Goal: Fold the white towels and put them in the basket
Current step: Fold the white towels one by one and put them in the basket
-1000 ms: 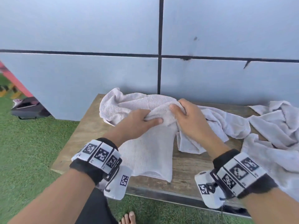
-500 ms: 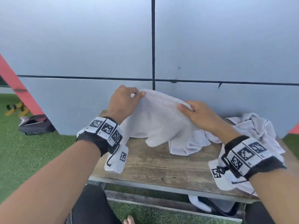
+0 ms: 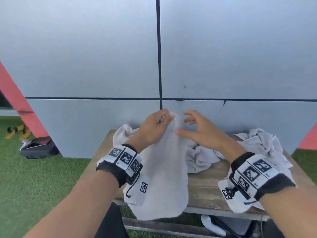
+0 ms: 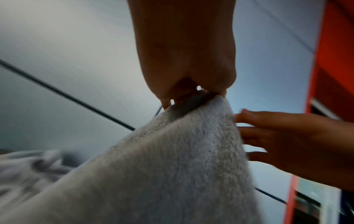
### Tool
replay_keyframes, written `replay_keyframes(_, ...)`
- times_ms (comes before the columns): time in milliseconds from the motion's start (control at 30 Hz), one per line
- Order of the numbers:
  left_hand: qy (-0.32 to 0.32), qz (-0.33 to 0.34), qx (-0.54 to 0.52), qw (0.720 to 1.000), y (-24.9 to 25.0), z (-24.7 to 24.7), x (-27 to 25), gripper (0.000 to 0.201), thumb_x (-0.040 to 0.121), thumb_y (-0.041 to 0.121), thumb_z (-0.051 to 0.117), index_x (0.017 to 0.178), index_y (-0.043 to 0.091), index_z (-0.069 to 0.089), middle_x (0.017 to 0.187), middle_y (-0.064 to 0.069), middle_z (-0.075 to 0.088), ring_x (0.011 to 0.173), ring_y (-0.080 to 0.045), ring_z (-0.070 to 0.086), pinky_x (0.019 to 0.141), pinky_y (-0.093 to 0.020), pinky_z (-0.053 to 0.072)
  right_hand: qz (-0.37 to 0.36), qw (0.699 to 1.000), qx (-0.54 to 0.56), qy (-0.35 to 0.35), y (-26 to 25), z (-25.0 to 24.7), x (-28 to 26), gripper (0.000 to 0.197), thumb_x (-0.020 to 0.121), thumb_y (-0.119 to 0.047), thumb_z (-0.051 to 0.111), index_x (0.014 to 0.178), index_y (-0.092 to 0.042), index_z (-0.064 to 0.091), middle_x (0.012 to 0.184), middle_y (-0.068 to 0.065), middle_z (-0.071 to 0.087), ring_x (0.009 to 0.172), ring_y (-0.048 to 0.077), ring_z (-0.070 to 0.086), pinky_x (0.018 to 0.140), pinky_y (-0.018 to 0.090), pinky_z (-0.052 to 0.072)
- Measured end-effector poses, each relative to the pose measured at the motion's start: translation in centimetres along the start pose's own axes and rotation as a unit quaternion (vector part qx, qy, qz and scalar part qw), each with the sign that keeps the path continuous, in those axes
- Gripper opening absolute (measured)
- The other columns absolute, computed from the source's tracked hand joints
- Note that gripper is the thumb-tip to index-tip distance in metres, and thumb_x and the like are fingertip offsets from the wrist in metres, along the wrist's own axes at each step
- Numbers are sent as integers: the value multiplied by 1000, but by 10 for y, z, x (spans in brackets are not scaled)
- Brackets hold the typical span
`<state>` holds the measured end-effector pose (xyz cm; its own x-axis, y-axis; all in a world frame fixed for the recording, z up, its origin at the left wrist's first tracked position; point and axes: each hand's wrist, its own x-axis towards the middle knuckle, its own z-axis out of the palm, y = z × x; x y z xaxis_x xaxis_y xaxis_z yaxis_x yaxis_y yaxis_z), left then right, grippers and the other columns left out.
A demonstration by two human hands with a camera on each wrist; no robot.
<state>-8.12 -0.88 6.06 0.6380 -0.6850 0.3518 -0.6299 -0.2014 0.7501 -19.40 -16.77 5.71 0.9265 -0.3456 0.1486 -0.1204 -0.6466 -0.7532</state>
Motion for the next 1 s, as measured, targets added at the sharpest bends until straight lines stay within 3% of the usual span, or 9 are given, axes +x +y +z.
replay_keyframes(100, -119, 15, 24, 993, 11, 12, 0, 34, 105, 29, 48, 74, 15, 43, 64, 10, 36, 54, -1, 33, 56, -17, 31, -35, 992, -78, -93, 4, 9, -3, 34, 90, -42, 68, 75, -16, 53, 62, -8, 45, 52, 2, 40, 55, 23, 32)
replay_keyframes(167, -178, -23, 35, 983, 5, 9, -2, 34, 103, 36, 51, 77, 14, 47, 69, 9, 41, 60, -1, 38, 60, -18, 32, -59, 986, -114, -109, 10, 4, -2, 41, 94, -37, 64, 65, -15, 47, 56, -8, 38, 49, 5, 35, 53, 25, 27)
replay_keyframes(300, -248, -152, 78, 954, -10, -4, -10, 47, 87, 57, 66, 90, 11, 60, 68, 16, 53, 68, 3, 49, 67, -21, 33, -78, 987, -143, -12, 19, -17, 5, 33, 93, -36, 64, 64, -29, 49, 62, -10, 51, 61, 12, 51, 61, 36, 40)
replay_keyframes(433, -290, -223, 208, 907, -22, -14, -1, 49, 72, 68, 74, 61, 26, 52, 59, 21, 48, 71, -5, 50, 69, -25, 32, -88, 962, -247, 76, 14, -27, 8, 18, 94, -25, 52, 92, -38, 64, 84, -7, 50, 80, 17, 54, 68, 35, 43)
replay_keyframes(600, -328, -278, 310, 848, -32, -28, -1, 66, 67, 76, 70, 108, 26, 67, 97, 11, 68, 100, -16, 59, 90, -33, 41, -18, 958, -190, 214, 29, -51, 29, 33, 90, -11, 45, 104, -32, 66, 99, 3, 58, 91, 30, 57, 75, 40, 46)
replay_keyframes(667, -328, -298, 212, 871, -43, -29, -4, 68, 73, 72, 64, 114, 18, 68, 98, 3, 75, 96, -19, 69, 96, -41, 51, 30, 957, -172, 233, 41, -56, 40, 33, 90, -9, 46, 112, -24, 64, 108, 12, 63, 100, 35, 58, 79, 40, 45)
replay_keyframes(800, -194, -300, -61, 932, -38, -25, -4, 34, 95, 42, 63, 108, 11, 69, 98, -10, 76, 92, -28, 74, 79, -46, 62, 60, 986, -134, 84, 51, -39, 35, 59, 91, -19, 63, 145, -27, 40, 134, 9, 43, 107, 23, 55, 92, 32, 44)
replay_keyframes(900, -169, -313, -201, 913, -30, -17, 4, 46, 97, 40, 60, 121, 1, 63, 105, -20, 74, 96, -35, 73, 87, -51, 59, 9, 1000, -22, -6, 41, 0, 7, 59, 87, -39, 72, 138, -34, 43, 132, -8, 46, 109, 7, 55, 84, 18, 43)
replay_keyframes(1000, -145, -315, -283, 894, -23, -9, 15, 64, 99, 49, 53, 127, -8, 57, 106, -28, 71, 90, -38, 72, 81, -46, 60, 8, 993, 84, -86, 29, 40, -15, 65, 73, -58, 78, 127, -40, 47, 119, -23, 57, 109, -3, 55, 89, 21, 47)
